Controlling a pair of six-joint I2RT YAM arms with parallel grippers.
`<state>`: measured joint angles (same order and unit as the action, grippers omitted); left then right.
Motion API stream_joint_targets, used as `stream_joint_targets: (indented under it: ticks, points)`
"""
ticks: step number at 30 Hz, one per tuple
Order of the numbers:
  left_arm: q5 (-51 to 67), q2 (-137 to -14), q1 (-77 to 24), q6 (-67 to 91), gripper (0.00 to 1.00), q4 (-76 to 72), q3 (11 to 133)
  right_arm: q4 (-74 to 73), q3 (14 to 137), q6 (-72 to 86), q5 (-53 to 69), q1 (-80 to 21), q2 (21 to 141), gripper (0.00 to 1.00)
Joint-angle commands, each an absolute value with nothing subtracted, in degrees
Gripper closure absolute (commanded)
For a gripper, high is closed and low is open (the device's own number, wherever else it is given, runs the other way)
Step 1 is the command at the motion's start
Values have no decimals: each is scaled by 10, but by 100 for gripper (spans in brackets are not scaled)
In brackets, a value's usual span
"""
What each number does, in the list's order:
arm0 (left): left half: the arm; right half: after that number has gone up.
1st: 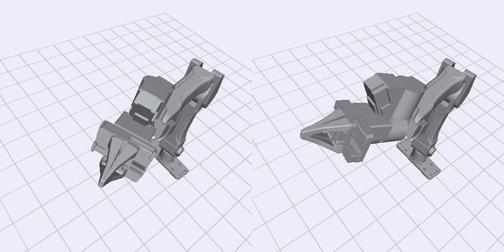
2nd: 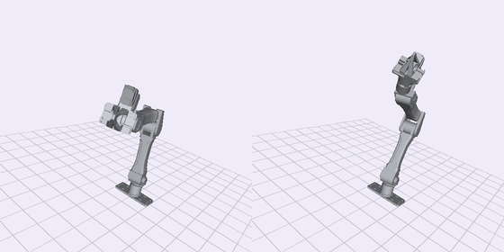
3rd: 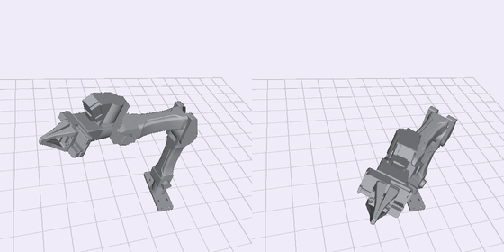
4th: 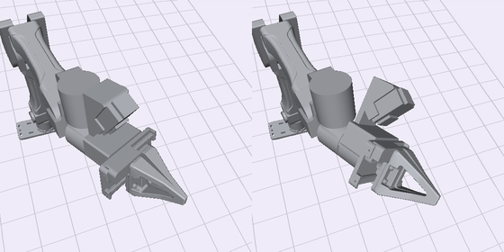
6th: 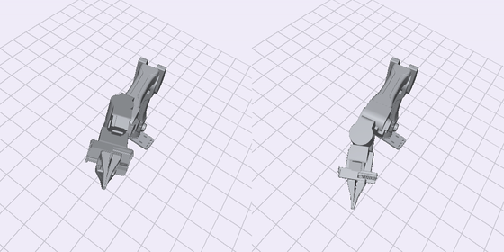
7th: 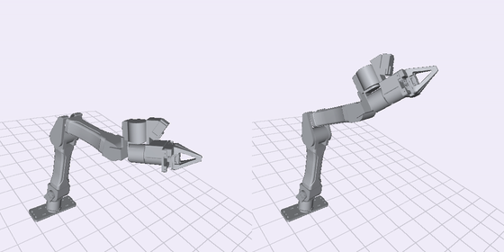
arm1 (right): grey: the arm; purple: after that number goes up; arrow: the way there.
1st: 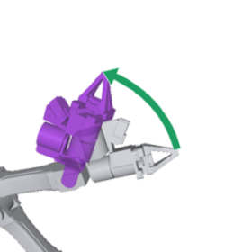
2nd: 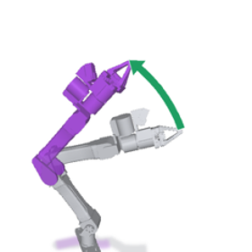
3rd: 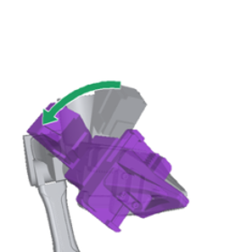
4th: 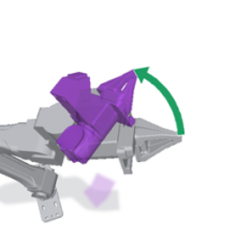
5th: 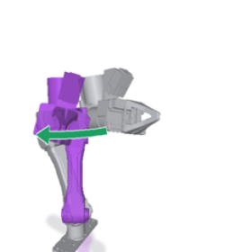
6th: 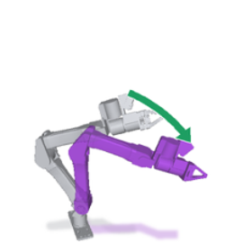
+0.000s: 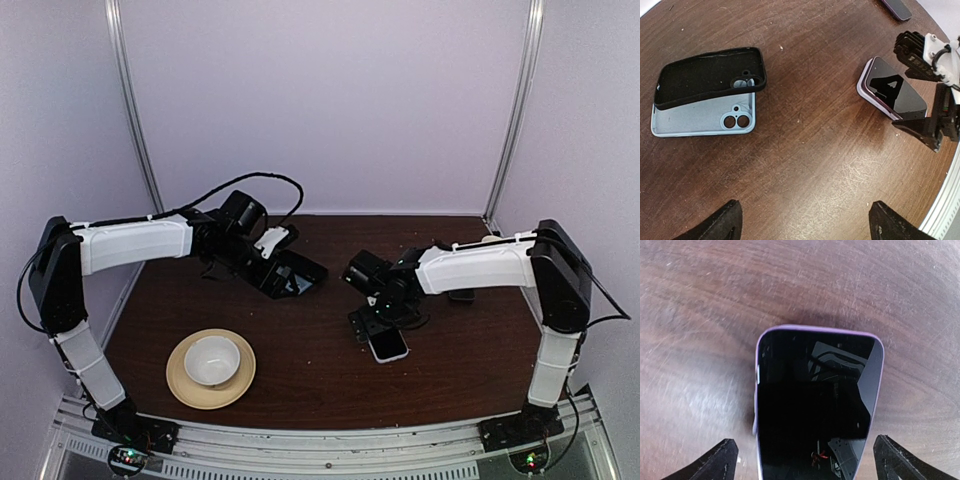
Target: Put the phone into the phone case
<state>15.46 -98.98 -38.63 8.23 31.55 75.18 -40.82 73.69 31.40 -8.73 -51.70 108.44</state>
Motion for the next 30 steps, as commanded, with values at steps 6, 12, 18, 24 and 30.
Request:
stream_joint_targets:
  ticks: [6, 12, 18, 24, 30]
  points:
    - [157, -986, -386, 73, 8, 316, 754, -441, 705, 309, -11, -476, 1021, 33]
    - [155, -986, -387, 72, 8, 317, 754, -448, 678, 333, -6, -470, 1017, 61]
    - [158, -989, -387, 71, 8, 317, 755, -447, 652, 346, -2, -471, 1030, 76]
    - [153, -988, -387, 70, 8, 318, 755, -457, 615, 377, 3, -471, 1057, 80]
    - [151, -989, -387, 70, 8, 321, 756, -482, 592, 381, -15, -471, 1076, 81]
